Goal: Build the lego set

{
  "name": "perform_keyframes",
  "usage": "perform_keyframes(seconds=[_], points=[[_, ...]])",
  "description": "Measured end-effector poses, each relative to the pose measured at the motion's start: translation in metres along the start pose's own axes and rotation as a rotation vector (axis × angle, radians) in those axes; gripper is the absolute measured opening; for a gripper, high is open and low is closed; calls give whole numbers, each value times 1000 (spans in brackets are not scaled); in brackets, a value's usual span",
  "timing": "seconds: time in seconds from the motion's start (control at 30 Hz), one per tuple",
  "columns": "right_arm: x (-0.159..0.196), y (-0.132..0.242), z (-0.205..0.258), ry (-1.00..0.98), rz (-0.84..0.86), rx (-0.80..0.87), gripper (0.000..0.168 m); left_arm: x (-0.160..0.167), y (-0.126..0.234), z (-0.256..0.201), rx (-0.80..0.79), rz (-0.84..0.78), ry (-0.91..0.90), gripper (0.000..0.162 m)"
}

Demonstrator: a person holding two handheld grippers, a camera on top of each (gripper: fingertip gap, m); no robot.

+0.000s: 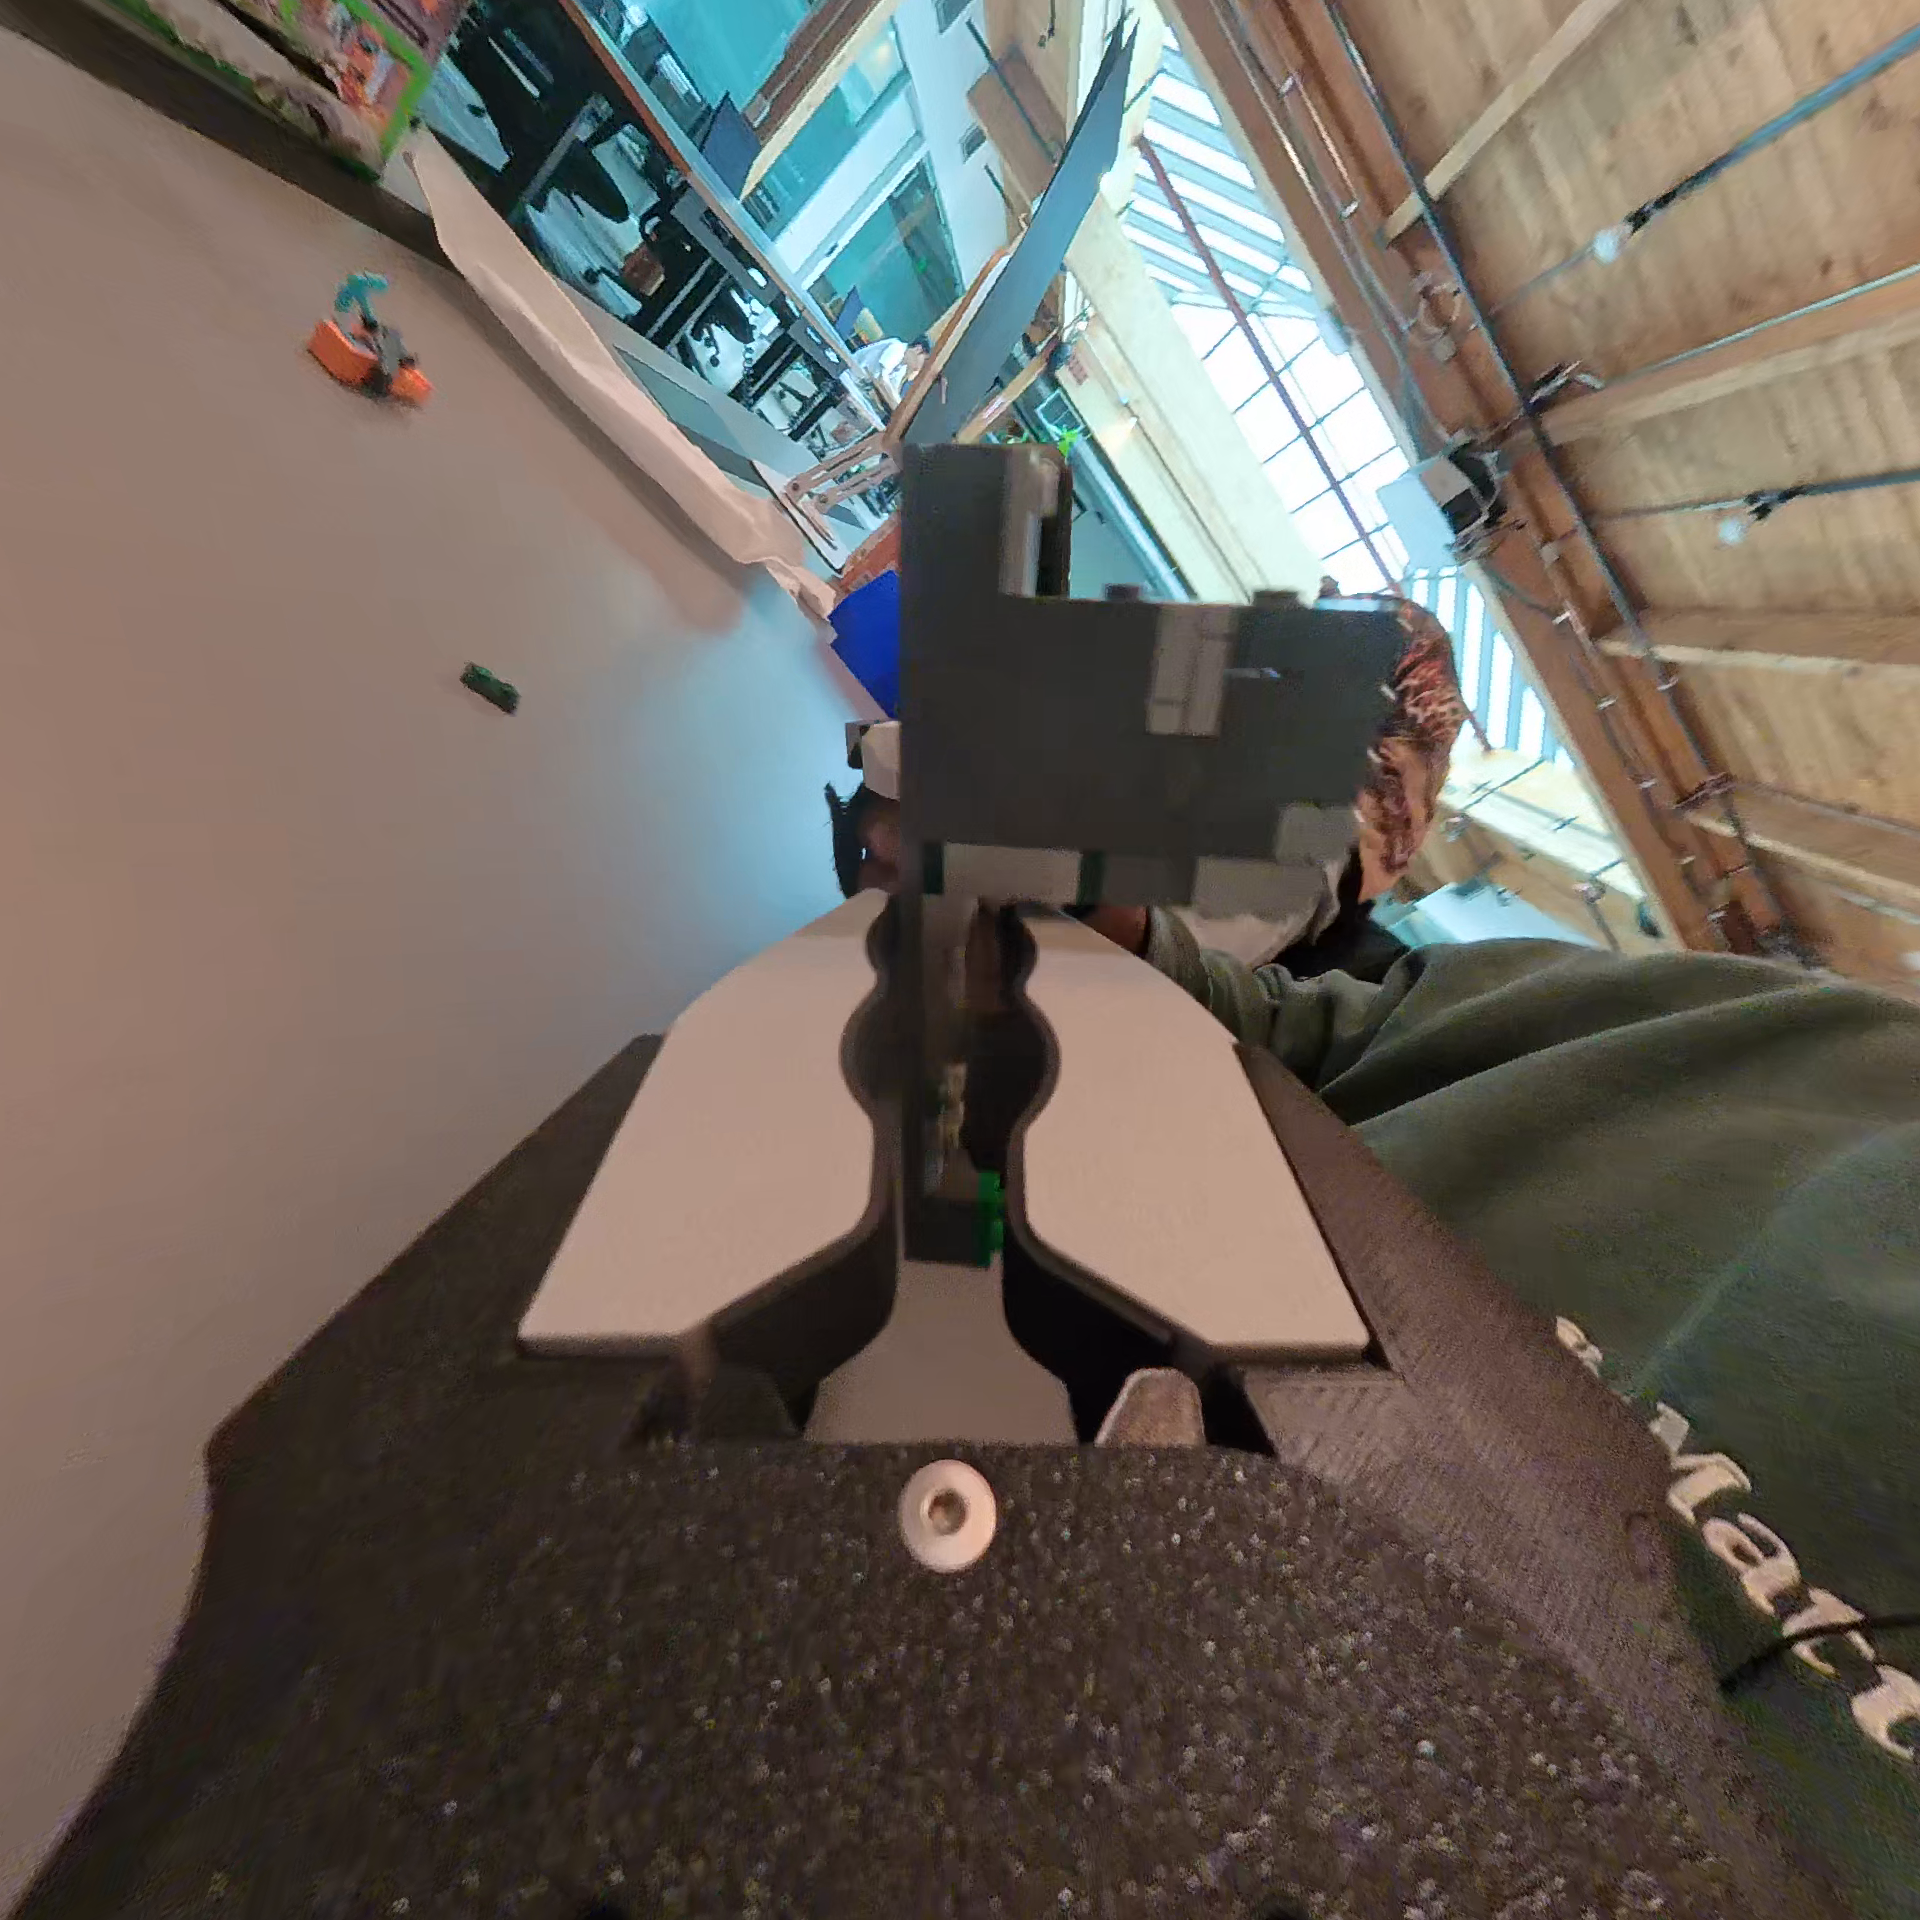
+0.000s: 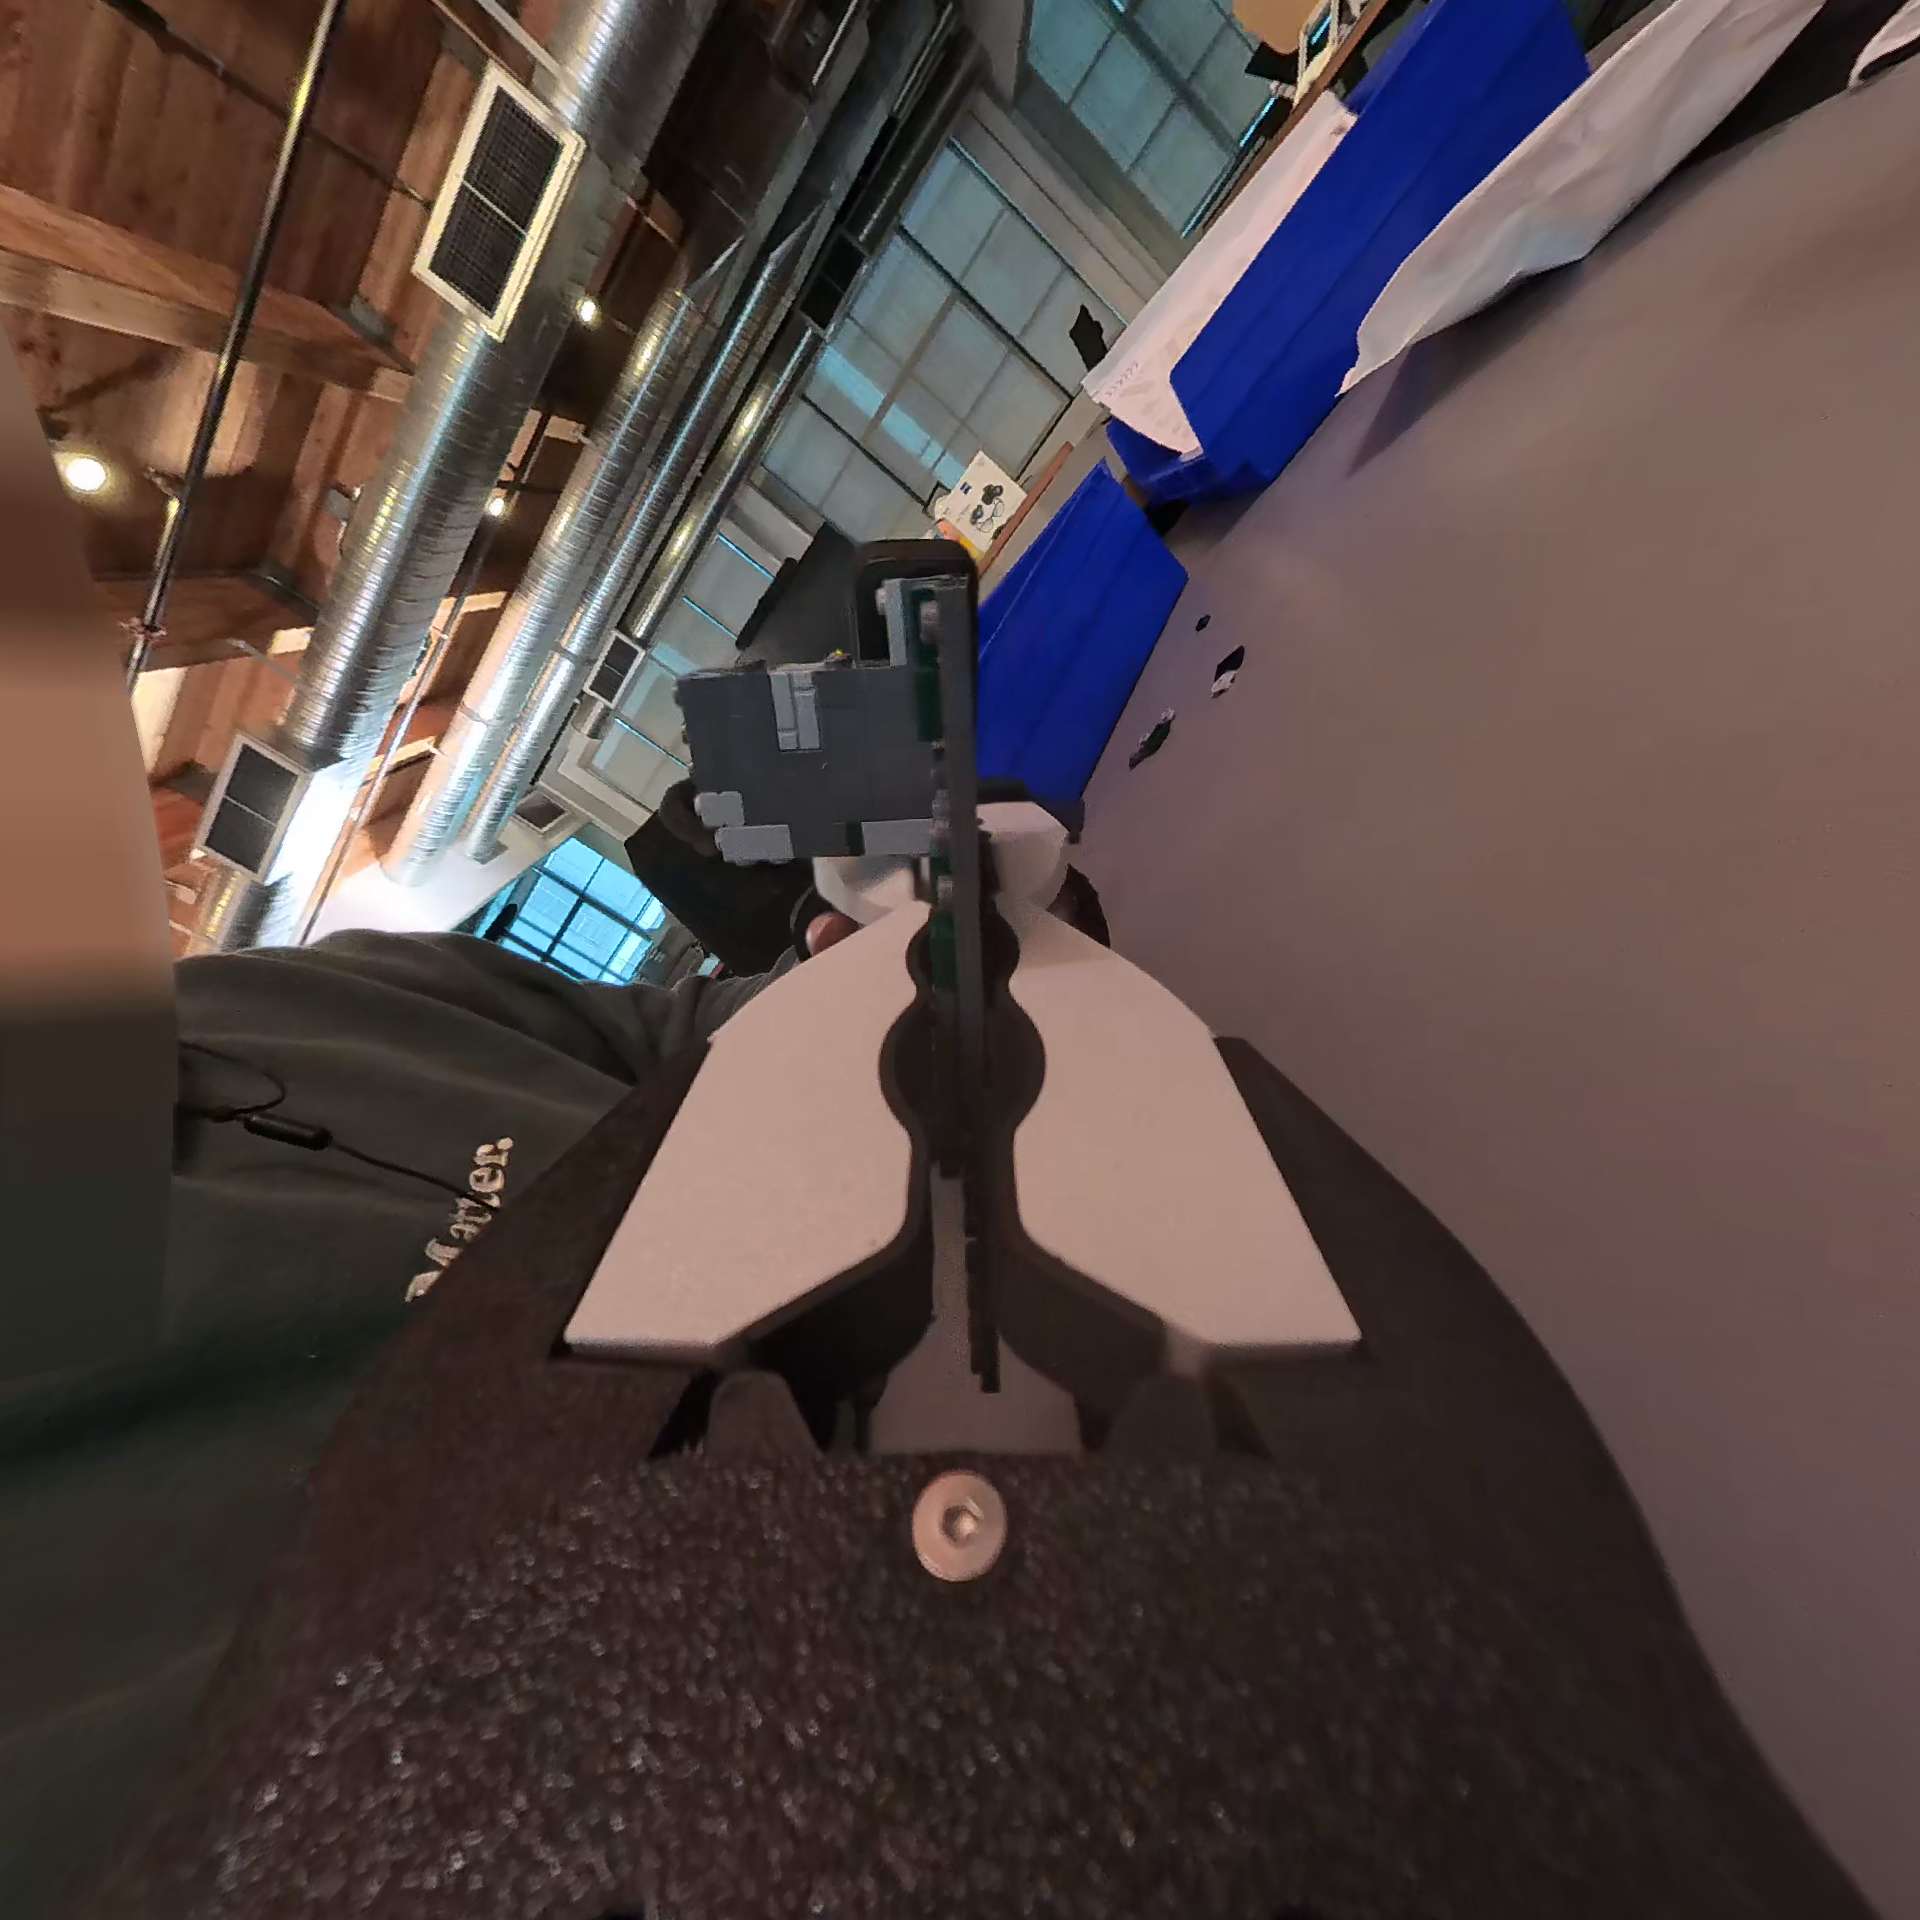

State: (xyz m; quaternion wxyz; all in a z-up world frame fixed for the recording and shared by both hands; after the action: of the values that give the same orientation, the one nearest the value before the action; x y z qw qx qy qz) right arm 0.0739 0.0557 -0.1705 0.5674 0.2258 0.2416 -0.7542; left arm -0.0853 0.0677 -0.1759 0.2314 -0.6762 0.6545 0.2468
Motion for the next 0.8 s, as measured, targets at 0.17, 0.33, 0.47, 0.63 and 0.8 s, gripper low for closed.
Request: perform_keyframes(seconds=[0.17,0.33,0.47,0.63,0.8], points=[[-14,10,-9,-25,3,16,5,-8,18,-2,-68,40,-150,61],[-16,5,-16,2,67,15,5,-24,18,-15,-61,46,-262,86],[-15,-4,-17,32,110,2,5,-30,11,-13,-14,82,-204,82],[-17,-5,-16,65,120,2,5,-30,10,-7,-8,98,-188,70],[-16,-6,-14,132,119,10,5,-30,12,-6,26,62,-176,70]])
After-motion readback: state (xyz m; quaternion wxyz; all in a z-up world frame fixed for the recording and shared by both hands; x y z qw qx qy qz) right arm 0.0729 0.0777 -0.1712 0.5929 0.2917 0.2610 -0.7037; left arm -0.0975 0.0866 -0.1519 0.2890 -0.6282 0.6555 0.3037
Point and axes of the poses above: each gripper's, where its closed fingertips meet, y back along the fingers, x out of its underside, z = x × y across the jaws, the point moved 7 cm from there along y, back along the fingers, and after that the axes turned 3 degrees about -x, right-handed, at the moved point
